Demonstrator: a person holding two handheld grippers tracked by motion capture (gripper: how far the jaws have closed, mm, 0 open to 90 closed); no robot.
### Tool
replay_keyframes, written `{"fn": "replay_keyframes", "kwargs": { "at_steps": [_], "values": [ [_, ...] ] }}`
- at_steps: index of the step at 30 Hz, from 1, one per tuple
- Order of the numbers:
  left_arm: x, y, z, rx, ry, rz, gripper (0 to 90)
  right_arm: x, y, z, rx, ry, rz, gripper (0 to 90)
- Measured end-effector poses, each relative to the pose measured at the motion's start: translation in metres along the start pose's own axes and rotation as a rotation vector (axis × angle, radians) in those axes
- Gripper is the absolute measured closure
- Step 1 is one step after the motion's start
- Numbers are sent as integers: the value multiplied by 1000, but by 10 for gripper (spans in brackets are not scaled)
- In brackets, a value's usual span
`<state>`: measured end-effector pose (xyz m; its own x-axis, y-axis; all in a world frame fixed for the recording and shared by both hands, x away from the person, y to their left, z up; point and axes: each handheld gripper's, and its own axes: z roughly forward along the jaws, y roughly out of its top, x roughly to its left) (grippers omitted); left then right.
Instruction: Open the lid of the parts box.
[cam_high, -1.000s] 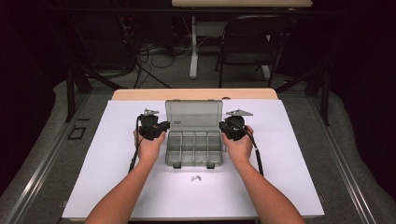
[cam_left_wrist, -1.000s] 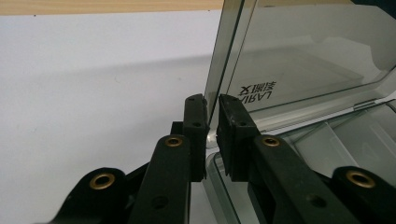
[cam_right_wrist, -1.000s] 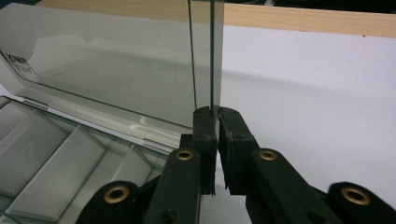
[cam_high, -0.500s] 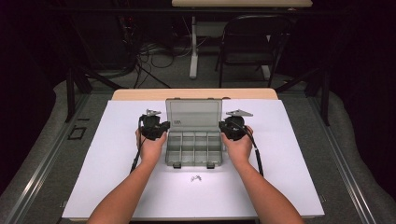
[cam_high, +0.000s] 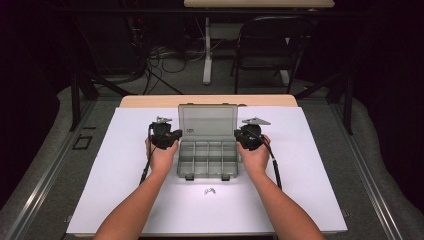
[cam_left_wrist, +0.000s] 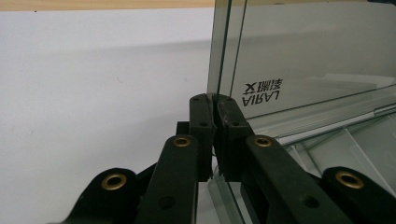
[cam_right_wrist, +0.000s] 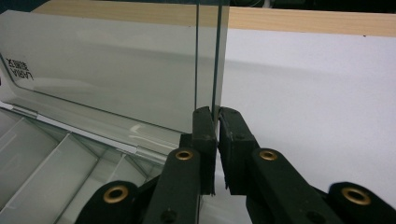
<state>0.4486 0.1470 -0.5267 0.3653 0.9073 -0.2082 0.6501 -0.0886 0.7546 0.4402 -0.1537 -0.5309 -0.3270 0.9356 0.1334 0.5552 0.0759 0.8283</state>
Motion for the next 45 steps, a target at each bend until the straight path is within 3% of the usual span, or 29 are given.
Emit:
{"fn": "replay_keyframes", "kwargs": {
  "at_steps": [25,36,45],
  "values": [
    [3,3,7,14,-1,-47,869,-2,0,9,1,-3,43,850],
    [5,5,10,25,-13,-71,868,-2,4,12,42,-11,28,842],
    [7,7,11,47,-16,-71,868,-4,7,14,69,5,52,842]
  ]
}}
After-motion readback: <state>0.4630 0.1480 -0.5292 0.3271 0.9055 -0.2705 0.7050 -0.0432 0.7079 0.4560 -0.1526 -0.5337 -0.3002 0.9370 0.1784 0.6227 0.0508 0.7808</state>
